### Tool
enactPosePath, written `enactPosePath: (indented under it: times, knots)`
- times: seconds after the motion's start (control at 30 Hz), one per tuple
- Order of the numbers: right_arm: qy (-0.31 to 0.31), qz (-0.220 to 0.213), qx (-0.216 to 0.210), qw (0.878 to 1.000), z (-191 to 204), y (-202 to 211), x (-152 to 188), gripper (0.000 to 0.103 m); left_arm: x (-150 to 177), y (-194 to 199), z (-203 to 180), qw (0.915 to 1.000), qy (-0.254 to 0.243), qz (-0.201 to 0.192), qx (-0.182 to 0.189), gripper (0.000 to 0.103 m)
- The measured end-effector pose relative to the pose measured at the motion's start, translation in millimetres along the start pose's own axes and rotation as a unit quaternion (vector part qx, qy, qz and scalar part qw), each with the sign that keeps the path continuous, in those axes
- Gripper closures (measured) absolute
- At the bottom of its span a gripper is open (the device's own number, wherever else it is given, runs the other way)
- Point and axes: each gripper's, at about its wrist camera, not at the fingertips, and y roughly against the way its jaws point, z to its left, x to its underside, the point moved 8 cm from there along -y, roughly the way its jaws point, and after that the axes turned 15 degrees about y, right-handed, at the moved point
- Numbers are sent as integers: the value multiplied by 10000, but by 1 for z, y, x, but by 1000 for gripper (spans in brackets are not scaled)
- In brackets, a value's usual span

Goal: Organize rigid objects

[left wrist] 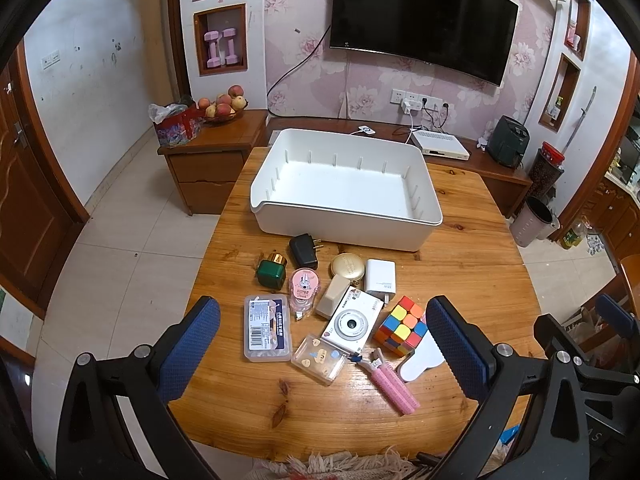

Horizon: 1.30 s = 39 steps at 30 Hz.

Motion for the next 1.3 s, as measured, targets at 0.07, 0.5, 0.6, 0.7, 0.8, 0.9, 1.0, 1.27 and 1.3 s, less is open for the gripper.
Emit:
enactPosePath:
  times: [0.07,0.5,0.6,0.7,0.8,0.9,1.0,1.27,1.3]
  knots:
    - [-3,2,-2,10000,0,0,0,0,0,-1,0,10000,-4,4,-2,1]
    - [16,25,-31,10000,9,-4,3,0,0,-1,0,10000,2,8,-6,1]
    - [9,26,-31,10000,9,-4,3,0,0,-1,0,10000,-3,-1,-13,1]
    - [9,32,-36,10000,10,-4,3,0,0,-2,0,10000,-2,5,-9,1]
    - [10,29,-38,10000,10,-4,3,0,0,-1,0,10000,-2,8,-11,1]
    - [10,28,-39,10000,10,-4,3,0,0,-2,0,10000,-6,4,-14,1]
    - [9,32,-42,10000,10,-3,3,0,0,-1,0,10000,-5,8,-11,1]
    - [8,37,-47,10000,11,-4,3,0,0,-3,1,10000,-10,4,6,1]
    - [5,37,-45,10000,10,-4,3,0,1,-3,1,10000,-4,4,9,1]
